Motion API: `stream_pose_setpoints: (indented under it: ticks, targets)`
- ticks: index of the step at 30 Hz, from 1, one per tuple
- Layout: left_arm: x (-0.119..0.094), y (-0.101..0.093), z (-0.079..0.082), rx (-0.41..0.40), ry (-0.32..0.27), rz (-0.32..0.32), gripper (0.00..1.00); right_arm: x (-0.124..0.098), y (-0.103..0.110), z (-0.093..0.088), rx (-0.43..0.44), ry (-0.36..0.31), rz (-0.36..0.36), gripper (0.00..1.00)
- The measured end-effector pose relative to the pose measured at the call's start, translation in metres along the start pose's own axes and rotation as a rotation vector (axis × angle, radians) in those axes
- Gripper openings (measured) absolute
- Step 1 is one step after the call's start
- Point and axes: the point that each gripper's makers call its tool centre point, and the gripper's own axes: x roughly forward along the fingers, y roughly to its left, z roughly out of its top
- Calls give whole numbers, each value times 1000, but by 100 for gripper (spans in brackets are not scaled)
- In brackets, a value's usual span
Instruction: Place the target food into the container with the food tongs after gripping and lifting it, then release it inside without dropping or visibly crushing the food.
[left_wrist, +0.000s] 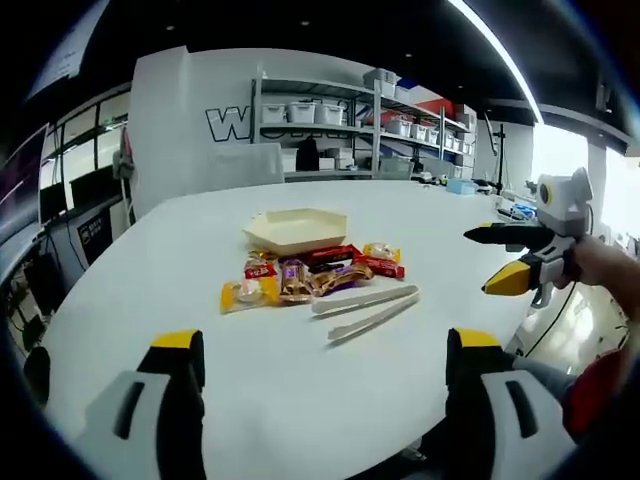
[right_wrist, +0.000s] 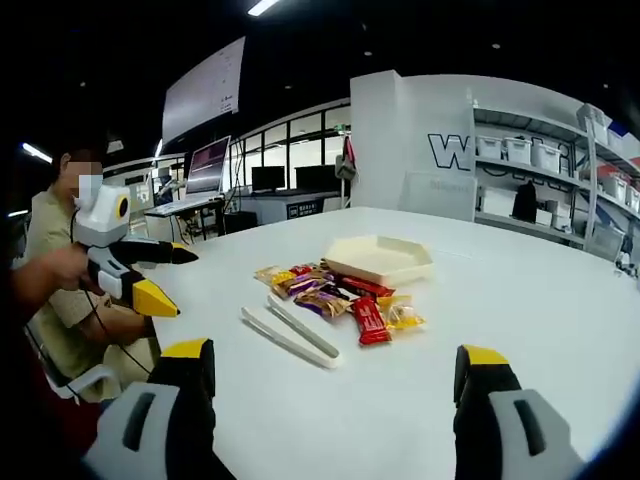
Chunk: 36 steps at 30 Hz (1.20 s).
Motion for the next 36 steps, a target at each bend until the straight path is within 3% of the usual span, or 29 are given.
stream_pose_setpoints:
  ticks: [28, 36]
  targets:
    - [-1, 3, -6, 22, 28, 2, 97, 3, 1, -3, -39, 13, 2, 99]
    - [3, 3, -12, 25, 42, -20, 91, 6, 1, -4, -22, 2, 11, 93]
